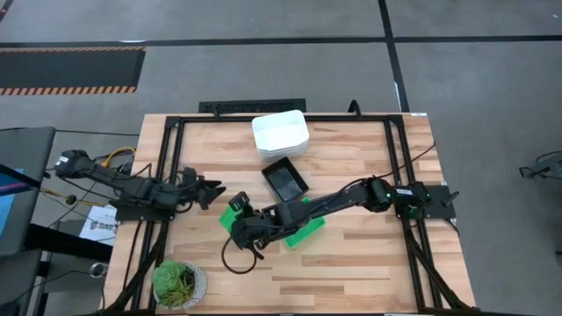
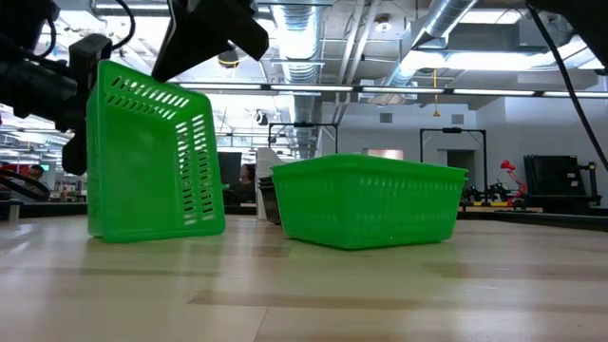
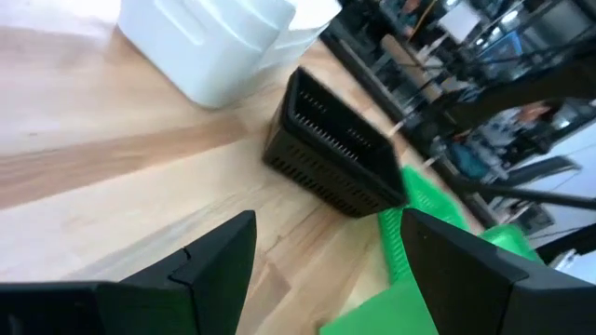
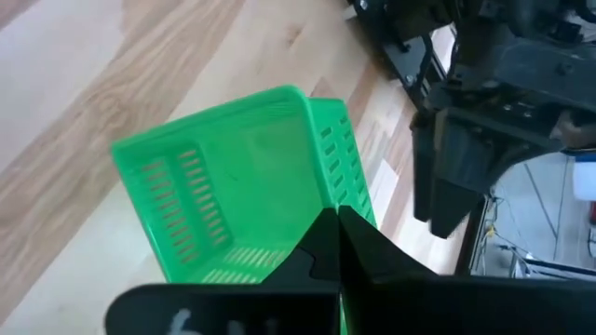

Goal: Stack baskets by color
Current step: Stack the left green bin on the left green bin

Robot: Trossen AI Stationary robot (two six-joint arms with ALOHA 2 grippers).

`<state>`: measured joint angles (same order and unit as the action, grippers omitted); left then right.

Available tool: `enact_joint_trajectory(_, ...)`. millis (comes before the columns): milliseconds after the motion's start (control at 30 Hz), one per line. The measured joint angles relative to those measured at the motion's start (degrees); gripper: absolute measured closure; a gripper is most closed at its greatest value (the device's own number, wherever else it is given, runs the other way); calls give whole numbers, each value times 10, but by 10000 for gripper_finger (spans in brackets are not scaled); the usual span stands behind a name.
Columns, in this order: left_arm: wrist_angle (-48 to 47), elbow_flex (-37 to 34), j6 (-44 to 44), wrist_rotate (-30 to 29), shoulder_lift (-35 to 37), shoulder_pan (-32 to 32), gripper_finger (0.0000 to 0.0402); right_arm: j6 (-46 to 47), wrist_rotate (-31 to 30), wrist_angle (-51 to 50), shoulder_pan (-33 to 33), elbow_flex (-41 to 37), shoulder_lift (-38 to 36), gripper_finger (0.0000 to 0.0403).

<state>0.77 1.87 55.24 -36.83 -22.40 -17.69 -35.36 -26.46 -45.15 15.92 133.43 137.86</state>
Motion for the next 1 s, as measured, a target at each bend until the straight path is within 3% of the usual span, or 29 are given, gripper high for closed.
enact_joint_trajectory(200,1,0,16,0,-20,0,145,0,-2,-1,0,0,0,368)
enact_joint_trajectory(800,2,0,16,0,-24,0,145,-24,9,10,-4,1,0,234)
enact_joint_trajectory(1000,2,0,16,-3,-24,0,145,-56,30,25,-19,3,10,214)
